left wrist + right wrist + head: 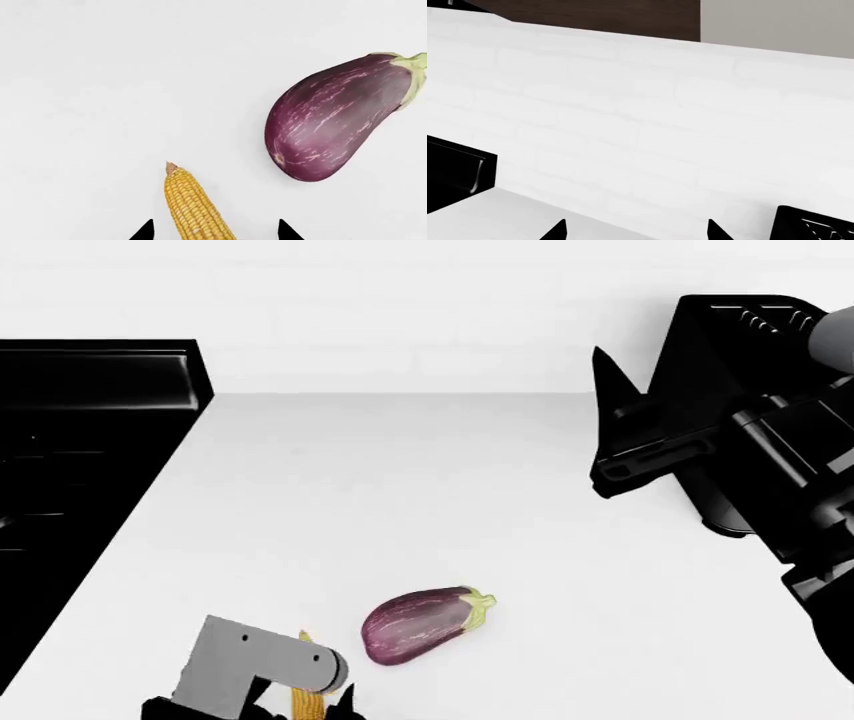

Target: Pick the eggplant, corn from the counter and place them in the cabinet. Then close the cabinet.

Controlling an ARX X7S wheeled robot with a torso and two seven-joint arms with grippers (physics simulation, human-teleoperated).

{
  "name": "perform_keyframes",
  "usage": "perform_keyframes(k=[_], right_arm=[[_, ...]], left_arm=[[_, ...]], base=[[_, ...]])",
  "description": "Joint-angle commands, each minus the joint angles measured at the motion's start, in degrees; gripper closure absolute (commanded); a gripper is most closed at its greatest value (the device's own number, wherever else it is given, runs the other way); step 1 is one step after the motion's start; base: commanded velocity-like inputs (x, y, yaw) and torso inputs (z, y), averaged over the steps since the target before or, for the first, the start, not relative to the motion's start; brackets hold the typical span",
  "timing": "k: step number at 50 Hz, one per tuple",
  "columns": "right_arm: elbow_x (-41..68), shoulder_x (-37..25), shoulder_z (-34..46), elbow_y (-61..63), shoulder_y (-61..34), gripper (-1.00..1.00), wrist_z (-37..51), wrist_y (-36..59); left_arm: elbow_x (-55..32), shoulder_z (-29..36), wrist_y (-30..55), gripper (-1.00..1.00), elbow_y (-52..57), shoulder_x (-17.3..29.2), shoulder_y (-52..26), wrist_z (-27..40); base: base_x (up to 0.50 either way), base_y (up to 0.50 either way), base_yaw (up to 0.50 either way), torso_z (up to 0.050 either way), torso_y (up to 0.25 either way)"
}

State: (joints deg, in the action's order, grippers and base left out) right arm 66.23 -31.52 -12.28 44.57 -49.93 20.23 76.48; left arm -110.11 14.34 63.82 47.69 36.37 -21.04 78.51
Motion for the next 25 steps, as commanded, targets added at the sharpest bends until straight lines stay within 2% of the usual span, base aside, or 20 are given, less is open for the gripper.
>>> perform_keyframes(k=[1,10,21,25], right_arm=[[0.42,-0.69,-0.27,0.11,0.29,-1.00,0.34,-0.75],[2.16,-1.10,-1.02,0.28,0.04,-1.00,1.68,-0.32],[3.63,-1.20,-0.78,0.00,-0.85,-1.00,3.17,0.03],[3.85,-1.28,-0.49,-0.11,-1.08,-1.00,3.41,-0.03]], left_arm=[[7.74,5.28,4.13,1.00,-5.05,-0.91,3.92,-2.18],[4.88,4.16,3.22,1.00,-2.65,1.10,2.93,-2.49],[6.40,-2.92,-0.71,1.00,-5.03,4.36,4.99,-6.55],[3.01,-5.63,-2.79,1.00,-4.73,6.16,2.72,-6.62]], base=[[0.00,0.00,0.00,0.000,0.000],[0.00,0.00,0.00,0.000,-0.004],[0.00,0.00,0.00,0.000,-0.004],[0.00,0.00,0.00,0.000,-0.005]])
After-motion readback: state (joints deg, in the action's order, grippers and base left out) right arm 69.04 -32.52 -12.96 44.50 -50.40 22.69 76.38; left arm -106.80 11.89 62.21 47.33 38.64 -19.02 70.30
